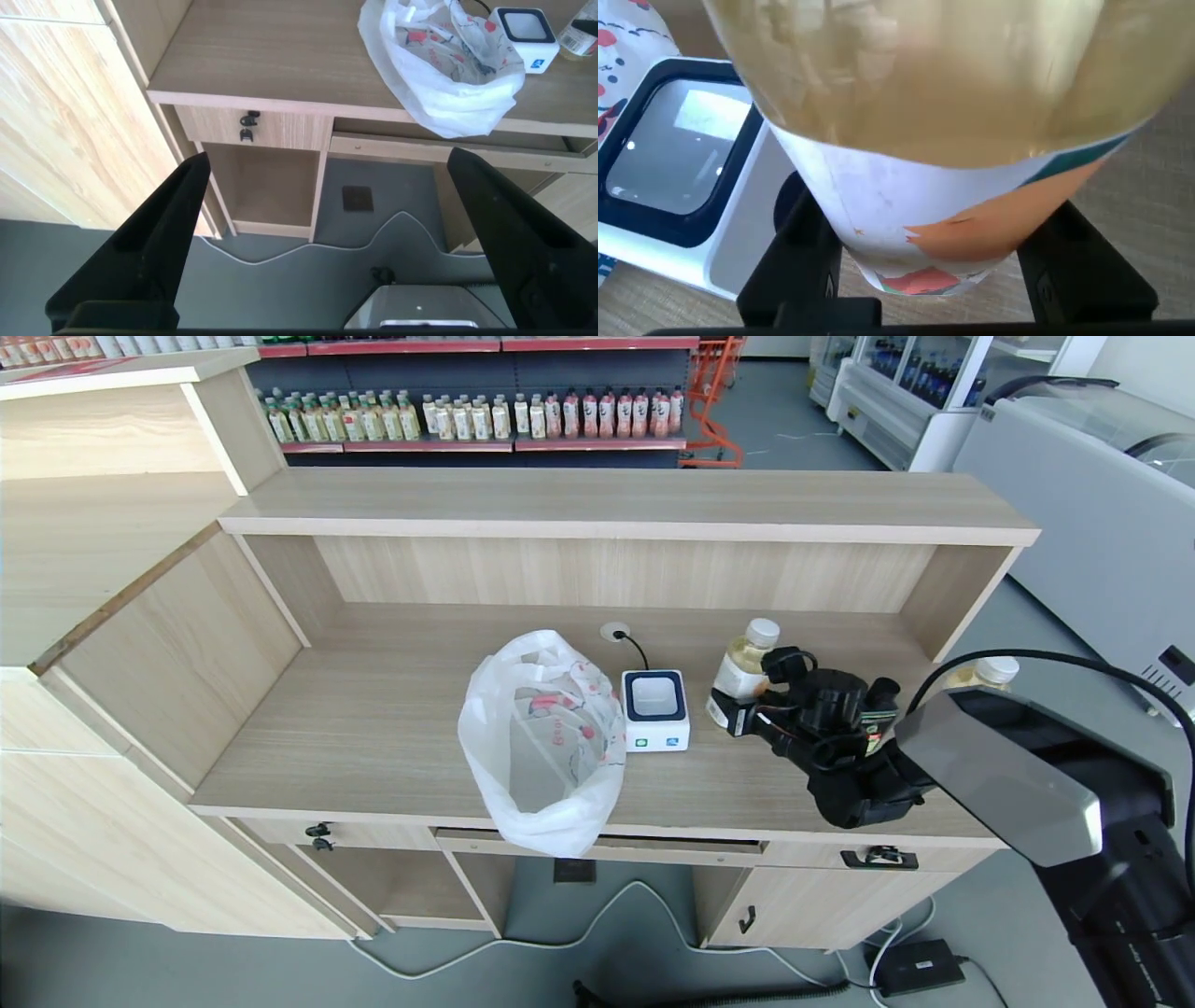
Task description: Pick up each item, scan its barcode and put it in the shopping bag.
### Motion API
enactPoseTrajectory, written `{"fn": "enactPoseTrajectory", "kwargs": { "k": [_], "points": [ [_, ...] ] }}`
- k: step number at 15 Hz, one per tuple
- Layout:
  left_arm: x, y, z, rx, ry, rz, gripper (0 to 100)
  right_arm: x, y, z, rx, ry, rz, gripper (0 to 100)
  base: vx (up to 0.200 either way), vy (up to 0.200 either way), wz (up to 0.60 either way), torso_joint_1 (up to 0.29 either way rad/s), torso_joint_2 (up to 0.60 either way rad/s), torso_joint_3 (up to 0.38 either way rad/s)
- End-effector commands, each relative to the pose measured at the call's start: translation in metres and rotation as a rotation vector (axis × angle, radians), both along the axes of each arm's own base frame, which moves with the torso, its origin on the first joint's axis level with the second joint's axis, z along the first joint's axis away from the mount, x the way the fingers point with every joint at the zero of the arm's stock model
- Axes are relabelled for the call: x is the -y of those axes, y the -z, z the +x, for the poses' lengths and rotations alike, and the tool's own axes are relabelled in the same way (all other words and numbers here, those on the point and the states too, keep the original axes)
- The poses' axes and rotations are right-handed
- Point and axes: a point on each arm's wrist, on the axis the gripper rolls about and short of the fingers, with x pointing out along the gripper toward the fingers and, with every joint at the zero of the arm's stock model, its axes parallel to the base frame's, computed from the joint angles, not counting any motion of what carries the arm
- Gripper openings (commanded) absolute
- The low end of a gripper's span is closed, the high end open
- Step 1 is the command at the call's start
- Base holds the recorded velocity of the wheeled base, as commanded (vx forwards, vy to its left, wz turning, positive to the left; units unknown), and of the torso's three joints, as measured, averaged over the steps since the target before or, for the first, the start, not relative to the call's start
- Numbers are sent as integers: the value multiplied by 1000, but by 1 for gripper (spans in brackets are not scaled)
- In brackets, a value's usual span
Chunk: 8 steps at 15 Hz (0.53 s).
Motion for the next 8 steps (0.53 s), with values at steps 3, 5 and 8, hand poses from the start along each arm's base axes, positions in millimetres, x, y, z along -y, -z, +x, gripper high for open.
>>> {"fn": "enactPoseTrajectory", "kwargs": {
  "k": [3,5,8],
  "points": [
    [0,0,0,-1,1,0,100,7,-44,-11,67,11,15,0,0,0,0,0,0,0],
    [0,0,0,1,0,0,100,17,-72,-33,67,7,28,0,0,0,0,0,0,0],
    [0,0,0,1,0,0,100,31,-123,-90,47,-183,107,0,0,0,0,0,0,0]
  ]
}}
